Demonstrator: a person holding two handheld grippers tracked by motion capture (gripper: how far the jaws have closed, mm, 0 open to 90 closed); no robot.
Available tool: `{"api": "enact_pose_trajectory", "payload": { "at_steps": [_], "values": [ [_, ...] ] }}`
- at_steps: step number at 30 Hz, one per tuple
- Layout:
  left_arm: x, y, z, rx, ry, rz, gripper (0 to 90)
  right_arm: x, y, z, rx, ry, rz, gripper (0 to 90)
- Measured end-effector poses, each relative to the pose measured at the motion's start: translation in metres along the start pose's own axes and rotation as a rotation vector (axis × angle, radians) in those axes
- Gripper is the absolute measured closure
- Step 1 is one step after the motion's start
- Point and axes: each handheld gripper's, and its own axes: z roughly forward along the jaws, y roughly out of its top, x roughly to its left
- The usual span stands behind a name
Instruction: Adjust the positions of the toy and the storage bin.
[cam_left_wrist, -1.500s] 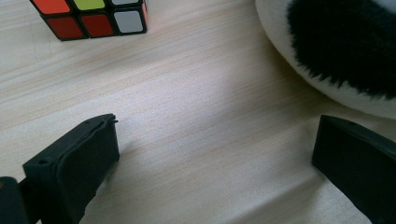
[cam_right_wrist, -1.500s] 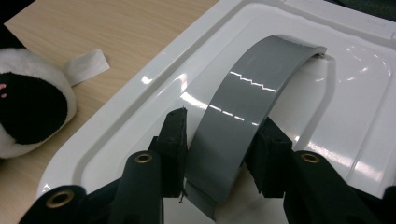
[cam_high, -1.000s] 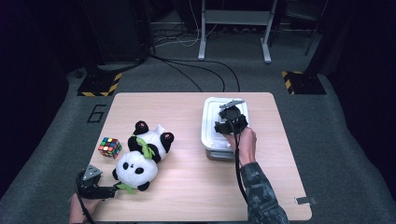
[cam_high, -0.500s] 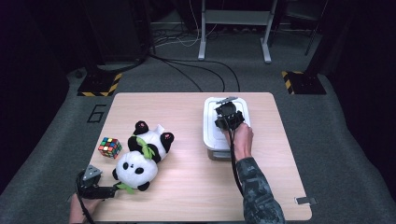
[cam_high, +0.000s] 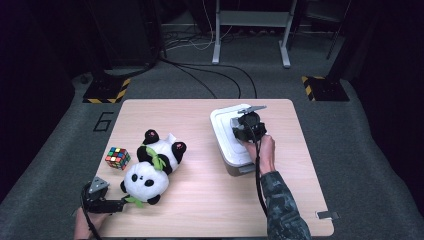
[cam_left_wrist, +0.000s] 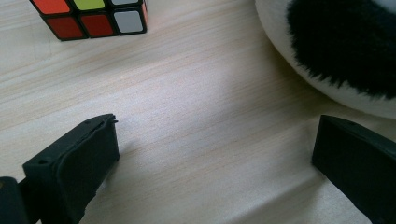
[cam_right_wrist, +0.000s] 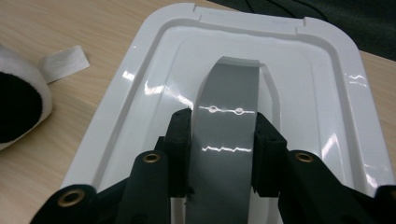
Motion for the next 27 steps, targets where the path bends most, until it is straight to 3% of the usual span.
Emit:
{"api": "enact_pose_trajectory", "payload": {
  "at_steps": [7, 11, 13, 16, 17, 20, 21, 24, 27],
  "values": [
    [0.0, 0.0, 0.0, 0.0, 0.0, -0.001, 0.2, 0.001, -0.003, -0.003, 0.004, 0.065, -0.043, 66.4],
    [0.0, 0.0, 0.0, 0.0, 0.0, -0.001, 0.2, 0.001, -0.005, -0.005, 0.005, 0.077, -0.061, 66.1],
    [0.0, 0.0, 0.0, -0.001, 0.001, -0.001, 0.2, 0.002, -0.005, -0.006, 0.0, 0.056, -0.081, 65.2],
    [0.0, 0.0, 0.0, 0.0, 0.0, 0.0, 0.2, 0.01, -0.007, -0.008, -0.016, -0.027, -0.146, 57.2],
    [0.0, 0.0, 0.0, 0.001, 0.0, 0.0, 0.2, 0.012, -0.007, -0.008, -0.014, -0.035, -0.167, 56.0],
    [0.0, 0.0, 0.0, 0.0, 0.0, 0.0, 0.2, 0.016, -0.005, -0.008, -0.033, -0.091, -0.202, 57.6],
    [0.0, 0.0, 0.0, 0.0, 0.0, 0.0, 0.2, 0.018, -0.004, -0.008, -0.034, -0.099, -0.188, 59.6],
    [0.0, 0.0, 0.0, 0.0, 0.0, 0.0, 0.2, 0.02, -0.003, -0.006, -0.036, -0.107, -0.21, 63.9],
    [0.0, 0.0, 0.0, 0.0, 0.0, 0.0, 0.2, 0.017, -0.003, -0.006, -0.048, -0.089, -0.176, 65.9]
  ]
}}
